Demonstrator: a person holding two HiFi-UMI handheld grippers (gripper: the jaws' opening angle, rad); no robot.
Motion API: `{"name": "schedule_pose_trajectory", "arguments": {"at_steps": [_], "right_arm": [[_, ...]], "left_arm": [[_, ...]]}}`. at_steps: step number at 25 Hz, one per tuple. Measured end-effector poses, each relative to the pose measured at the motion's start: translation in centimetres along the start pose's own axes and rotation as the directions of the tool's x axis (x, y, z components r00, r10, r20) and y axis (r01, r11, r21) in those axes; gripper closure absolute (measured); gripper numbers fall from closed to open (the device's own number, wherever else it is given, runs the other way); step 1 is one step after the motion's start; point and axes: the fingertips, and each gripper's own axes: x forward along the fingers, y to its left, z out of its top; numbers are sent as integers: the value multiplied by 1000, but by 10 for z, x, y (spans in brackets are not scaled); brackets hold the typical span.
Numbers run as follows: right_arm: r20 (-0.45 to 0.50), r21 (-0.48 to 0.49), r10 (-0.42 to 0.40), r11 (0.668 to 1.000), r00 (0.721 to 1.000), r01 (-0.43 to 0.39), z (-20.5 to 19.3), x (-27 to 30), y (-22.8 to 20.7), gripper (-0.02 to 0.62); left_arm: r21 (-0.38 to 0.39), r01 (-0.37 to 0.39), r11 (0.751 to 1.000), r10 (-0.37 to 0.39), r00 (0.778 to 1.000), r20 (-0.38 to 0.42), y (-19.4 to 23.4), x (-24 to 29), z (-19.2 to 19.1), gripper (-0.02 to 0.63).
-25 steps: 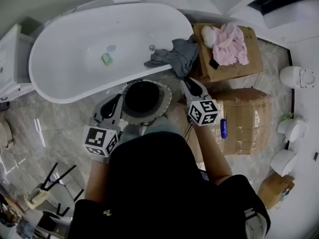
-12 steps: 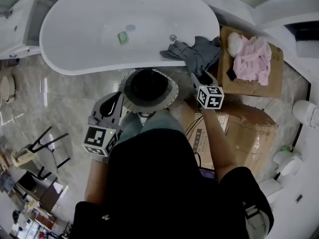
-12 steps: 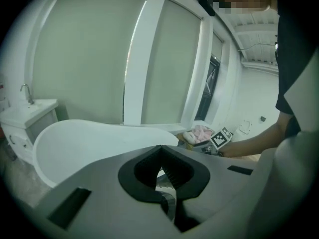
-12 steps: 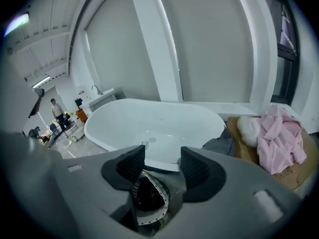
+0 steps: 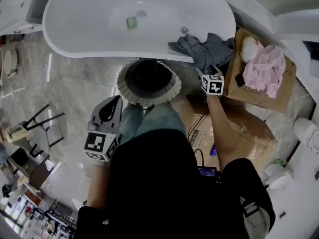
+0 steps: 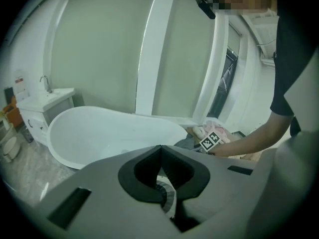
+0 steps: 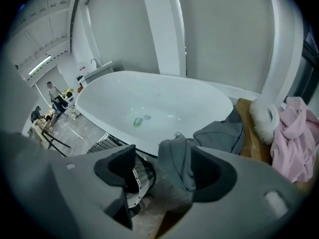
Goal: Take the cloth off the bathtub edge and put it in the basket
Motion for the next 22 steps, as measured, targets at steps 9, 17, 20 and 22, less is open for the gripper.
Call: {"name": "schedule_pose_trajectory", "arguments": {"at_steps": [9,17,20,22], "right_arm": [[-130,8,-12,1000,991,13,-39,67,-30,198],[-202,-26,-68,998,977,64,-54,106,-45,181],[-197,-34,-93,996,976,88,-53,110,-49,179],[-195,-35,-99,995,976,94,-54,112,-50,178]], "left_arm": [[-58,-56,997,53,997,-57,3,5,-38,592],[-76,-88,993,80,991,-109,13,4,-62,592],[-78,-99,992,89,989,-121,16,5,-66,591],[-78,-103,992,93,988,-121,17,6,-68,592]]}}
